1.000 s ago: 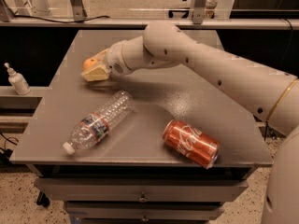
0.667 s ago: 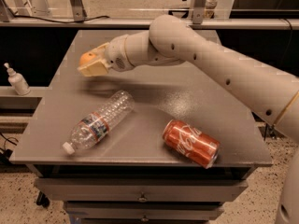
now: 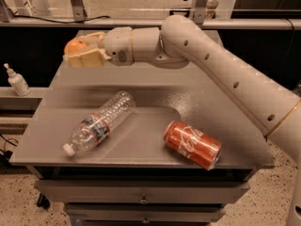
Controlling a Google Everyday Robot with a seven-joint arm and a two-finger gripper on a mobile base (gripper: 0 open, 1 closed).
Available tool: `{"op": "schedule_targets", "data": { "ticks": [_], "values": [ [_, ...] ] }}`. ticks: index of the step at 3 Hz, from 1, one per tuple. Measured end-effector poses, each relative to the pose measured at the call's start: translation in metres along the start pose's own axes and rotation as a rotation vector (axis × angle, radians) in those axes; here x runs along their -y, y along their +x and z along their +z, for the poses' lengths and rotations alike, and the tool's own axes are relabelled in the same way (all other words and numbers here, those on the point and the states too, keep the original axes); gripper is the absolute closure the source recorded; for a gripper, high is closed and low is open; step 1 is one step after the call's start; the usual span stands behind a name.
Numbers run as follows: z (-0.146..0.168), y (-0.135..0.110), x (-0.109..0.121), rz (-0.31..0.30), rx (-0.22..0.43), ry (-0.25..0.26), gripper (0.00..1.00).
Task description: Pick orange
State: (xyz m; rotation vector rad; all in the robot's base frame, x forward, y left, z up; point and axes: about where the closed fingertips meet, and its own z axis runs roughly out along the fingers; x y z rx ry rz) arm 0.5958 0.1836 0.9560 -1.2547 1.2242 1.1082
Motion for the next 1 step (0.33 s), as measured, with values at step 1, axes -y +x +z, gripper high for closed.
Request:
{"op": "schedule_targets", "data": {
  "ticks": [1],
  "values": [
    [0.0065, -0.0043, -0.0061, 0.003, 0.012, -0.019, 1.0]
  ]
}}
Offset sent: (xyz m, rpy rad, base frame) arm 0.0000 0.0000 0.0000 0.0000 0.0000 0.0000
